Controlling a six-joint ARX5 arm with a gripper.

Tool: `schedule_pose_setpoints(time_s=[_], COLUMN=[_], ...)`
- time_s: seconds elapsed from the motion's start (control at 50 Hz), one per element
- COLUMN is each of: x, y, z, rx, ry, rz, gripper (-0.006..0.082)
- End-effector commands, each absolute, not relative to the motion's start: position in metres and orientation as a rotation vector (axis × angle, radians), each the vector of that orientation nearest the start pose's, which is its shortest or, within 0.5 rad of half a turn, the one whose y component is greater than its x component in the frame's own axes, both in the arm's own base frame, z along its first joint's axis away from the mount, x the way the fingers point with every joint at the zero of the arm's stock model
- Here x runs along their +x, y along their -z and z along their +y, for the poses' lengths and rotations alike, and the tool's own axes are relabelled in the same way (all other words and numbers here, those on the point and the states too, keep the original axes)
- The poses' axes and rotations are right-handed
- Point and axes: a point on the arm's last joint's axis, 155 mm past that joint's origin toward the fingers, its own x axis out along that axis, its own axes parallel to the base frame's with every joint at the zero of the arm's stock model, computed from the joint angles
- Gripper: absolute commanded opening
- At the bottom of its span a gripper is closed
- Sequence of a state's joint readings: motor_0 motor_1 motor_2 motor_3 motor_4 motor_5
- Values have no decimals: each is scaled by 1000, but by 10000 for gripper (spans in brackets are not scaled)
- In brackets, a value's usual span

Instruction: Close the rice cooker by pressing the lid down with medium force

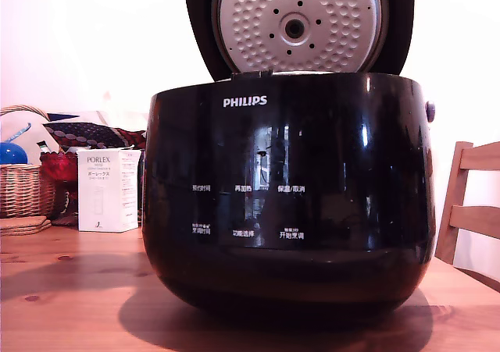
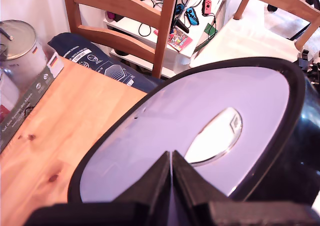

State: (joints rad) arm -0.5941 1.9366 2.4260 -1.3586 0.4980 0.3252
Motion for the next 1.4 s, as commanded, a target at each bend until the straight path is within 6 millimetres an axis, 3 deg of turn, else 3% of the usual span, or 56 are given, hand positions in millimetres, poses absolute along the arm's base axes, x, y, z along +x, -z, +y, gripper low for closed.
schedule_pose_setpoints(time_s=[0.0, 0.2, 0.56, 0.88, 1.38], x=[322, 325, 324, 300, 271], y=[-340, -335, -296, -279, -253], z=[-326, -323, -322, -326, -303], rx=[304, 312, 335, 337, 288], ry=[1158, 1133, 1113, 1140, 1098], rz=[758, 774, 874, 872, 952], gripper=[-24, -24, -24, -24, -23])
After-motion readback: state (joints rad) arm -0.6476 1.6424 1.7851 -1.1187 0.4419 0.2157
